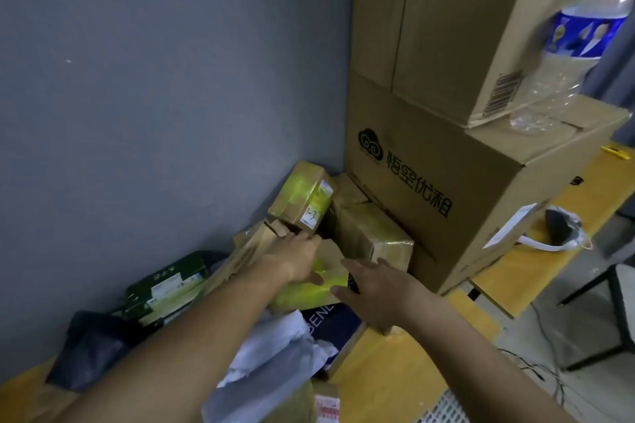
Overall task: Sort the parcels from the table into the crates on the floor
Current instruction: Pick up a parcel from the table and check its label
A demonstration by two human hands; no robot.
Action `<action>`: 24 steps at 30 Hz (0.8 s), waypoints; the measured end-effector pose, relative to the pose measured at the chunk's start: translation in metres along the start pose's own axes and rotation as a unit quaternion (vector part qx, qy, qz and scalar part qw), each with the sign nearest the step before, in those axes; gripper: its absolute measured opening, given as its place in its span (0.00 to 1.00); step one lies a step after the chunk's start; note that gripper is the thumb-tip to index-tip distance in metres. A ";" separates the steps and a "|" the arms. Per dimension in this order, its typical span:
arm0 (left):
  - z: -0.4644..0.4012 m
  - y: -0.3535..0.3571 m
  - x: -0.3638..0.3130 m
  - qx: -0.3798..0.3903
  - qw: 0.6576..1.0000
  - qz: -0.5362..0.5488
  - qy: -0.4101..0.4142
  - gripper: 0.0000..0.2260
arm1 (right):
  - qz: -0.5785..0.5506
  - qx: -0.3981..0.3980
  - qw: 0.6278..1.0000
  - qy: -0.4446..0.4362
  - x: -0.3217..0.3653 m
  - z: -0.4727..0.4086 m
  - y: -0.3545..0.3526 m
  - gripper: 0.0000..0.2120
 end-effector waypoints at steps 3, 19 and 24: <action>-0.021 0.004 0.011 0.054 0.998 -0.011 -0.033 0.49 | 0.009 0.002 1.000 -0.003 -0.014 -0.016 -0.004 0.33; -0.007 -0.013 0.046 0.026 0.975 0.221 0.001 0.52 | -0.017 0.005 1.000 -0.011 -0.046 -0.034 -0.019 0.36; 0.045 -0.037 0.063 -0.055 0.860 0.505 0.033 0.38 | -0.109 -0.035 0.993 -0.025 -0.033 -0.017 -0.051 0.43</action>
Point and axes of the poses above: each hand's wrist, its own z-axis away from the middle knuckle, its own y-axis out of the palm, x = y × z, the point moved 5 cm from there along -z, towards the middle knuckle, and after that the axes turned 13 degrees about x, right-handed, at the moved point
